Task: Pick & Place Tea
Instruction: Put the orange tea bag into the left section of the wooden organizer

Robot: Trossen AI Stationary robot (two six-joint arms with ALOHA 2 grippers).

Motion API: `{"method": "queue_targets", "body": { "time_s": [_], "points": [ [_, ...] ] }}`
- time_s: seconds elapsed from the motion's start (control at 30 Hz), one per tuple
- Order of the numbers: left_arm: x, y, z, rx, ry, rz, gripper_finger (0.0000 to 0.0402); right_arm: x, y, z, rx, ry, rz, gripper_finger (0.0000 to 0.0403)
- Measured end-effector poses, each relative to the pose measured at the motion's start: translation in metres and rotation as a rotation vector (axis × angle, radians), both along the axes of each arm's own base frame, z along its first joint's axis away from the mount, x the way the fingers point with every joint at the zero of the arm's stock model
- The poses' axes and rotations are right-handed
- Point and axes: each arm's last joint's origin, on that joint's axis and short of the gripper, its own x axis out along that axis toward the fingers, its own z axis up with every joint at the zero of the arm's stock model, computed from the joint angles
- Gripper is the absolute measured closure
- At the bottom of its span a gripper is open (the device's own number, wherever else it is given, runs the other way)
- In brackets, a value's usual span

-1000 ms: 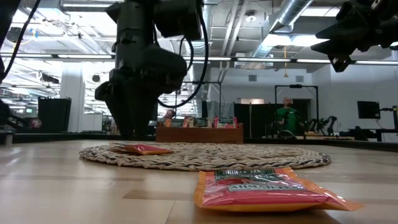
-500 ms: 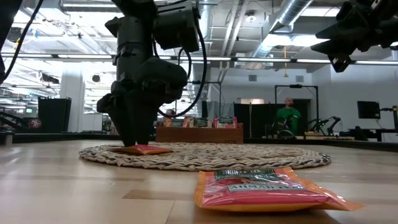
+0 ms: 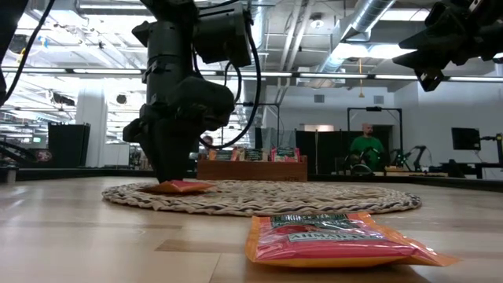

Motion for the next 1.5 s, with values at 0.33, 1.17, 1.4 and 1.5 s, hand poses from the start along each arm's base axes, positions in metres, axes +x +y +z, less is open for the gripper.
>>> {"method": "queue_targets", "body": {
  "time_s": [0.33,1.17,1.4,1.5],
  "points": [
    [0.0,0.0,0.0,0.015,-0.002,-0.023,0.0398,0.0,0.0,0.0,0.0,0.0,0.0,0.0273],
    [0.003,0.0,0.033,0.022,-0.021,-0.084,0.0402,0.0,0.0,0.0,0.0,0.001,0.0,0.0273],
    [0.012,-0.001,0.057,0.054,-0.053,-0.132,0.0401,0.0,0.0,0.0,0.0,0.0,0.0,0.0273],
    [0.014,0.0,0.067,0.074,-0.054,-0.146,0.0401,0.0,0.0,0.0,-0.001,0.0,0.0,0.0273]
  ]
}}
